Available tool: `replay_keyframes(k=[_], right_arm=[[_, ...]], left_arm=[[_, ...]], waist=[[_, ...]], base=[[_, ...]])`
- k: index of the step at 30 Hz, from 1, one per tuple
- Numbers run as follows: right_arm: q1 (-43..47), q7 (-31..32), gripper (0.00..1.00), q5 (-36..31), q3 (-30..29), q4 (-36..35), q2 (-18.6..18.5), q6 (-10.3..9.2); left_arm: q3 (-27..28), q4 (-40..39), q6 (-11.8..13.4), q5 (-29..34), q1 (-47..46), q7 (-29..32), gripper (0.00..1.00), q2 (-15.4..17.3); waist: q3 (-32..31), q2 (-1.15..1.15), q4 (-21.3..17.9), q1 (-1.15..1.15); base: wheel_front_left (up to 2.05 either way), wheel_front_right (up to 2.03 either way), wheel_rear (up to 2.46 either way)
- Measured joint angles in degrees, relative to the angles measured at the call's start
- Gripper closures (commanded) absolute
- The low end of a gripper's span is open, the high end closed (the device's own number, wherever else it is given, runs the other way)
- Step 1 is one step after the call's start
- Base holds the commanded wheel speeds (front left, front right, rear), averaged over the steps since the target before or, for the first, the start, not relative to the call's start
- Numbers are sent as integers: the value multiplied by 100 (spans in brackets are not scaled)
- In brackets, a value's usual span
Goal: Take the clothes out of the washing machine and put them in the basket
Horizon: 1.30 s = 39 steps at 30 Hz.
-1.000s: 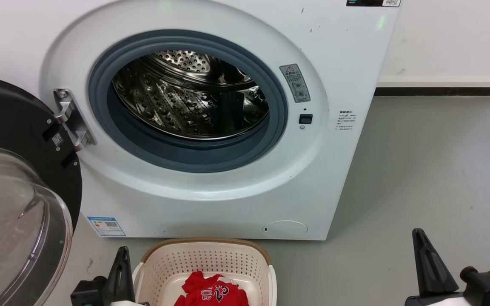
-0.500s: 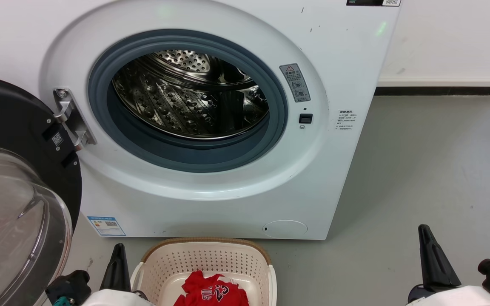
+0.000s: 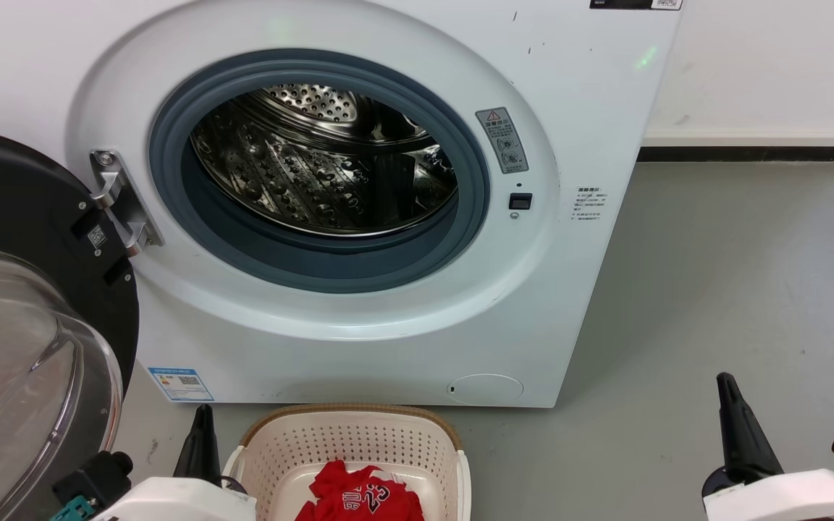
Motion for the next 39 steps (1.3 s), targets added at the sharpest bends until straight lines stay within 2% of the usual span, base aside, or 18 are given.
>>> replay_keyframes(k=[19,39], right_arm=[[-293,334,100,1580,-41,196,-33,-1],[-525,650,100,2919,-113,366,-46,-2]], left_arm=[[133,79,-215,-1499,-227,353,100,-13],[261,152,-389,-2810,-415,673,100,-32]], waist=[[11,0,1,0],[23,0,2,0]], base=[[0,0,0],[0,0,0]])
